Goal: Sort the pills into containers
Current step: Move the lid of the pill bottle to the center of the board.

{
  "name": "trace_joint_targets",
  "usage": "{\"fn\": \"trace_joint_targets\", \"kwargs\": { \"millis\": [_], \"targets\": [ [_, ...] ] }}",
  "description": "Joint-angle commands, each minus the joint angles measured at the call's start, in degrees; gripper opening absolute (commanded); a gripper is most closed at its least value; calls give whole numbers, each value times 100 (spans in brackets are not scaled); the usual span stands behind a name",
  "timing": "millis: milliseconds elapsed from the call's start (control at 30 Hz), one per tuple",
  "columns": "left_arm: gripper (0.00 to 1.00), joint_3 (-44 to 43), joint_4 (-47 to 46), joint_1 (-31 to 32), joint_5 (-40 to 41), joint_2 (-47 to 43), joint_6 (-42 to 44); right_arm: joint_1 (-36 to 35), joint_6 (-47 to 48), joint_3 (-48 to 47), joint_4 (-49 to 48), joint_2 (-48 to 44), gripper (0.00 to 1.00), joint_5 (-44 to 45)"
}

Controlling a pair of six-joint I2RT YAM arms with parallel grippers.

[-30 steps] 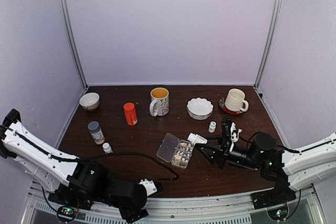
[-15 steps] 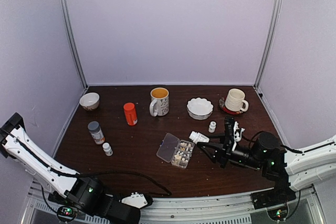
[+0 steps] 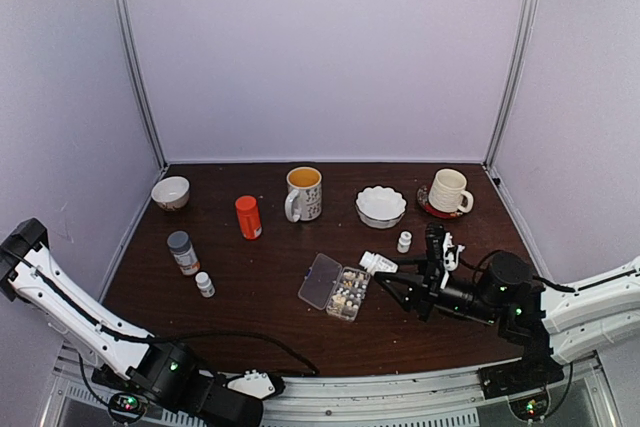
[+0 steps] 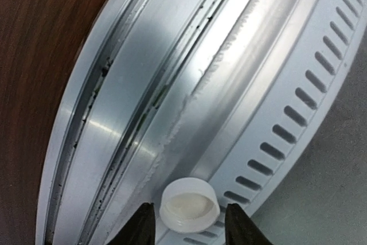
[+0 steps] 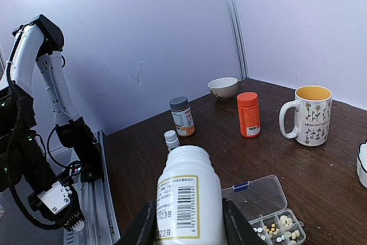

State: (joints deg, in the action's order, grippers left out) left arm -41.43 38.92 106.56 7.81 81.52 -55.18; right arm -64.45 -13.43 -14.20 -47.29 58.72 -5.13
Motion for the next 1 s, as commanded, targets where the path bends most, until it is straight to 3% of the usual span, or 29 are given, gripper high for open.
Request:
{"fn": "trace_joint_targets", "kwargs": {
  "millis": [0, 100, 367, 467, 733, 967],
  "targets": [
    [37, -3, -279, 32, -105, 128, 42, 37, 42, -89, -36, 30, 0, -24],
    [32, -27, -244, 24, -88, 177, 51, 33, 34, -97, -40, 40, 0, -15],
    [32, -126, 13, -220, 392, -233, 101, 34, 33, -148, -62, 141, 0, -13],
    [33, -91, 78, -755, 601, -553, 368, 36, 26, -171, -102, 211, 0, -12],
    [34, -498, -223, -3122, 592, -700, 1448, 32, -15, -156, -158, 274, 0, 8],
    [34, -1479, -282, -3829, 559, 411, 2125, 31, -73, -80, -296, 273, 0, 42]
  ]
}}
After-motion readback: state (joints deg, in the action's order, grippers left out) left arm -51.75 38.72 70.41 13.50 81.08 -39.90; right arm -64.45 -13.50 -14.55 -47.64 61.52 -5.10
